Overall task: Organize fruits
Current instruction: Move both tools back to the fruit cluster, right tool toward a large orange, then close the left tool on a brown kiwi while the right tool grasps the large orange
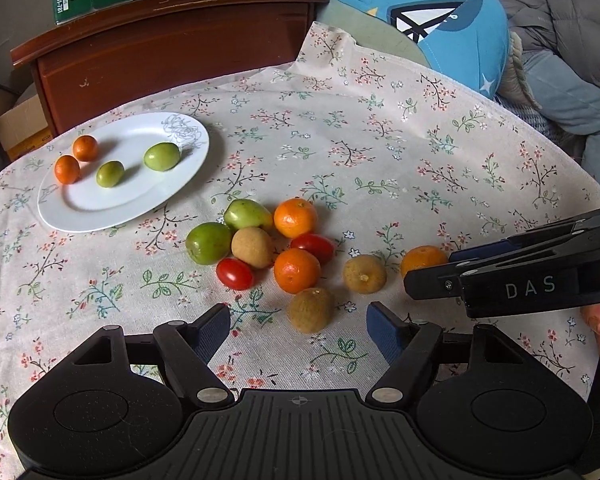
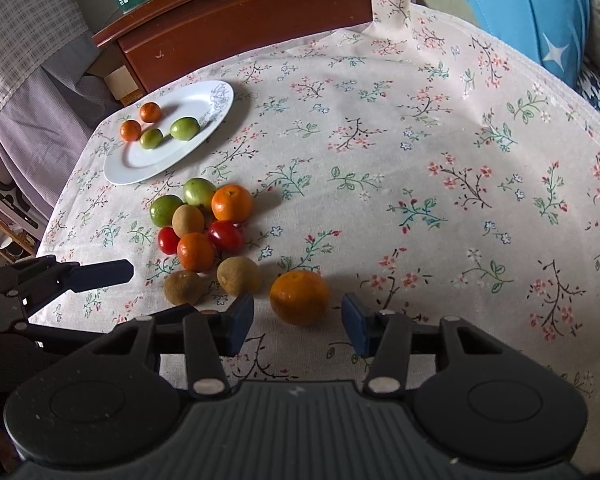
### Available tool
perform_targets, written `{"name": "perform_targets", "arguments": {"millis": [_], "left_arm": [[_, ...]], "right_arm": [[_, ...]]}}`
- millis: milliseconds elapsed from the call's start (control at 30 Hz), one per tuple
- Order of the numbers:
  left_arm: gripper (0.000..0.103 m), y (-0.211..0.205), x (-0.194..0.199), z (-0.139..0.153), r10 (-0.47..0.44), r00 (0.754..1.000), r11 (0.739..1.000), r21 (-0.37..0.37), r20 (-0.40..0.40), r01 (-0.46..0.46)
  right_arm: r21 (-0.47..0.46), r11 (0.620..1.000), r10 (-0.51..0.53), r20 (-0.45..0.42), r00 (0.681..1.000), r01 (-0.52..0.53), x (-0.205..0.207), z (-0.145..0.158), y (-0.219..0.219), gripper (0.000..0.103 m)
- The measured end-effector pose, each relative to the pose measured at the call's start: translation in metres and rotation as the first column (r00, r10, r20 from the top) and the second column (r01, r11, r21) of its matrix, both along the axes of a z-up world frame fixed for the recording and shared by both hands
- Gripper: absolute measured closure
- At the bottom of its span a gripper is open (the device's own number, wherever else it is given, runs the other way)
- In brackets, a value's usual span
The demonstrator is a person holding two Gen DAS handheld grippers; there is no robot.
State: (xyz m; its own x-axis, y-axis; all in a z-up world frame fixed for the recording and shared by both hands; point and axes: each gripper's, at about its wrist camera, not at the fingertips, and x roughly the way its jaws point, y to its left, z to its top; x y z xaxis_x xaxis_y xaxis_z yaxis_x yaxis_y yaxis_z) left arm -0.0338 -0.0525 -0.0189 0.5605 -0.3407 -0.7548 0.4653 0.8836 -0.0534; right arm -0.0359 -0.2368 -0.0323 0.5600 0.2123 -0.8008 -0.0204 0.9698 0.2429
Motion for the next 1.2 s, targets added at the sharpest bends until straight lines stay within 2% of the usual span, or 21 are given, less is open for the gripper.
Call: {"name": "perform_targets", "arguments": {"millis": [133,233,300,367,433,567,633,800,967,1100,1200], "left_arm": [[0.03,-0.006,0.002,-0.004,-0.015,1.0,1.0,-0.004,0.005,0.015],[0.037,-0.007,0.005,-0.007,-0.019,1.0,1.0,0.007,0.003,0.019],[0.038,-0.007,0.006,-0.009,-0.012,1.0,1.0,0.006,0.001,0.012],[0.045,-0.007,0.008,-0.01,-0.01,1.0,1.0,0.005,0.002,0.01],[0.061,-0.007,0.011,-0.012,-0.015,1.0,1.0,0.003,-0.019,0.015],[0.068,-0.01,0.008,-0.013,-0.03,1.0,0.999,0.027,-0.001,0.03],[0.079,-0.01,0.008,-0.012,-0.028,1.0,0.999,0.019,-0.005,0.028],[0.079,-0.005,0.009,-0.007,0.004,1.0,1.0,0.011,-0.021,-0.004],[0.079,0.004,0.012,0.007,0.039,0.999,0.999,-0.033,-0.021,-0.04],[0.079,0.008,0.017,0.015,0.079,0.997,0.997,0.02,0.018,-0.079],[0.079,0.014,0.021,0.018,0.111,0.994,0.993,0.033,0.021,-0.111]], "right_arm": [[0.017,1.0,-0.018,-0.007,1.0,0.018,0.002,-0.002,-0.002,0.054],[0.021,1.0,-0.021,-0.009,1.0,0.021,0.003,-0.002,-0.002,0.055],[0.023,1.0,-0.019,-0.011,1.0,0.019,0.004,-0.003,-0.002,0.057],[0.015,1.0,-0.02,-0.014,1.0,0.02,0.004,-0.003,-0.001,0.059],[0.017,1.0,-0.019,-0.013,1.0,0.019,0.005,-0.004,0.0,0.063],[0.009,1.0,-0.015,-0.012,1.0,0.015,0.006,-0.004,0.001,0.07],[0.004,1.0,-0.017,-0.012,1.0,0.017,0.006,-0.004,0.003,0.07],[0.011,0.999,-0.05,-0.002,0.999,0.05,0.009,0.0,0.0,0.07],[0.039,0.998,-0.051,0.041,0.998,0.049,0.013,0.012,0.003,0.07],[0.049,0.998,-0.033,0.063,0.997,0.03,0.018,0.02,0.01,0.07],[0.033,0.999,-0.014,0.077,0.997,0.011,0.023,0.025,0.018,0.07]]}}
